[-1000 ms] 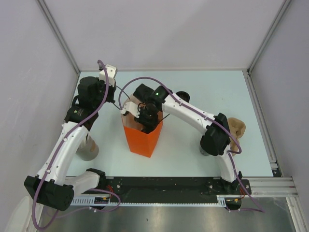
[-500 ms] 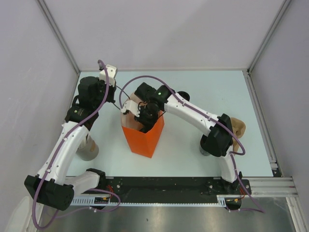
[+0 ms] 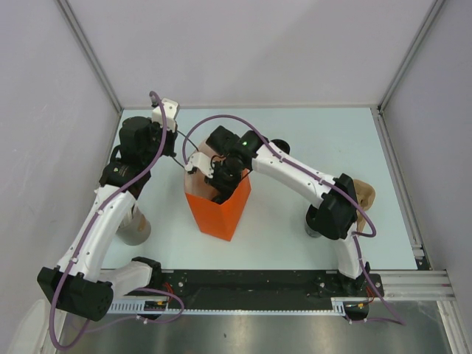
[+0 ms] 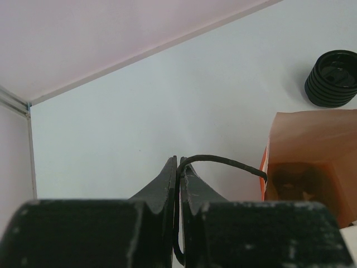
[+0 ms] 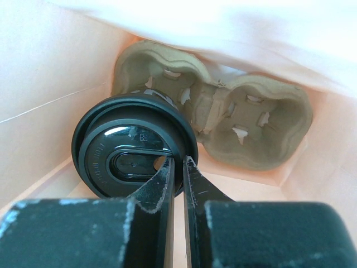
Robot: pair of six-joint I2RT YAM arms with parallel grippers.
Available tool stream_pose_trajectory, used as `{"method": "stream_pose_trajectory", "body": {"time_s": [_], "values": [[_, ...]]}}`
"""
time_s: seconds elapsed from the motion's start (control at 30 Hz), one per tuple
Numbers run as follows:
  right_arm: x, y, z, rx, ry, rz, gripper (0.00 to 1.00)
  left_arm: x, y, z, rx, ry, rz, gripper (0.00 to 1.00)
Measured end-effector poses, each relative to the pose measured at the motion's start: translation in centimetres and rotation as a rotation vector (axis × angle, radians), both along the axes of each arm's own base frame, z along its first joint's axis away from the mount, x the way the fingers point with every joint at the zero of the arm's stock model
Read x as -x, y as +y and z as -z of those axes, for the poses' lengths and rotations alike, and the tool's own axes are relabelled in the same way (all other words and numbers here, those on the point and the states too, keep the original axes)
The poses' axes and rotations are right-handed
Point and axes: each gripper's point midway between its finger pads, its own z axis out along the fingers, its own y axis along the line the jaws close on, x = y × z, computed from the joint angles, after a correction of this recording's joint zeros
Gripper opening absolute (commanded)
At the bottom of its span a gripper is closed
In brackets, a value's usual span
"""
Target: Pack the takeout coffee
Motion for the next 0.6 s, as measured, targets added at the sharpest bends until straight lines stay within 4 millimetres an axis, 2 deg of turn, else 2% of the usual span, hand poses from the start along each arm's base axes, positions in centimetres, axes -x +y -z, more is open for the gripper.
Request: {"method": "stream_pose_trajectory", "body": {"time_s": [0.6], "values": [[-0.06,0.05,-0.16,-0.009,-0.001,0.004,0.0,-0.02,-0.01,0.06,0.0,0.0,0.0,0.07]]}}
